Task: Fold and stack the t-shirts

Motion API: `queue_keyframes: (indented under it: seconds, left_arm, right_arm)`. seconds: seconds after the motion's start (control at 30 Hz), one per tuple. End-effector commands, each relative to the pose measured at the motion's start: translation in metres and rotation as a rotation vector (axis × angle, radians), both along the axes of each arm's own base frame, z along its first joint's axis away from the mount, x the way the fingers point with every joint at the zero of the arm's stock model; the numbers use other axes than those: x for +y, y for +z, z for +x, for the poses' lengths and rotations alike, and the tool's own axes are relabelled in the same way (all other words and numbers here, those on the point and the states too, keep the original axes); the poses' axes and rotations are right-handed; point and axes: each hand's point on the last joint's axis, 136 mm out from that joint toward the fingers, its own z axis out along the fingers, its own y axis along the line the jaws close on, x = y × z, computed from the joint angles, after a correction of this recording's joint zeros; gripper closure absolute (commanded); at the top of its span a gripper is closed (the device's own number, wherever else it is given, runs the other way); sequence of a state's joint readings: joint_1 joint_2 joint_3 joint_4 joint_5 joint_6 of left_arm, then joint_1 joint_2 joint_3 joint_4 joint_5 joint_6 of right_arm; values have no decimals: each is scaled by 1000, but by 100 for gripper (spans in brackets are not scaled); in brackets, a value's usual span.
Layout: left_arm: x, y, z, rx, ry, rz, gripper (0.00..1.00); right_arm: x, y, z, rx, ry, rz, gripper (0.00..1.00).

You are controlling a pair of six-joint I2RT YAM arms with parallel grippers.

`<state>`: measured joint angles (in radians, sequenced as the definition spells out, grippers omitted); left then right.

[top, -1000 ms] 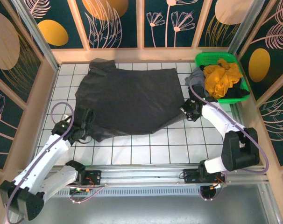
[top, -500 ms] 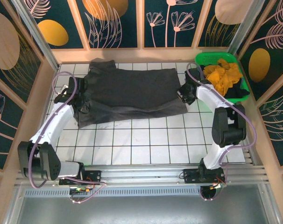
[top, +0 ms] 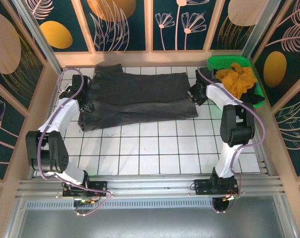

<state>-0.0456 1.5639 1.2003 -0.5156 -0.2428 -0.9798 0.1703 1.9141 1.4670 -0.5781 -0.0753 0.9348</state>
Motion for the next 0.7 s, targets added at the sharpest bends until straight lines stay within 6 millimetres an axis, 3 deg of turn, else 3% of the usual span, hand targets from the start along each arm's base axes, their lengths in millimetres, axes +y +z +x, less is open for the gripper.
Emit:
queue_keyframes:
  seconds: [0.0, 0.3, 0.37, 0.6, 0.63, 0.67]
  left_arm:
    - [9, 8, 16, -27, -12, 38, 100]
    - [10, -4, 42, -5, -55, 57, 100]
    - [10, -15, 47, 20, -66, 59, 100]
    - [4, -29, 72, 46, -158, 76, 99]
    - [4, -29, 74, 59, -166, 84, 89]
    - [6, -27, 74, 67, -170, 92, 77]
  right_arm:
    - [-10, -5, 6, 20, -41, -23, 100]
    - [-13, -15, 20, 32, -50, -41, 100]
    - [-13, -17, 24, 31, -50, -45, 100]
    - [-7, -22, 42, 7, 4, -7, 100]
    - [-6, -20, 44, 7, 21, -5, 100]
    - [-7, -17, 44, 8, 31, -14, 89]
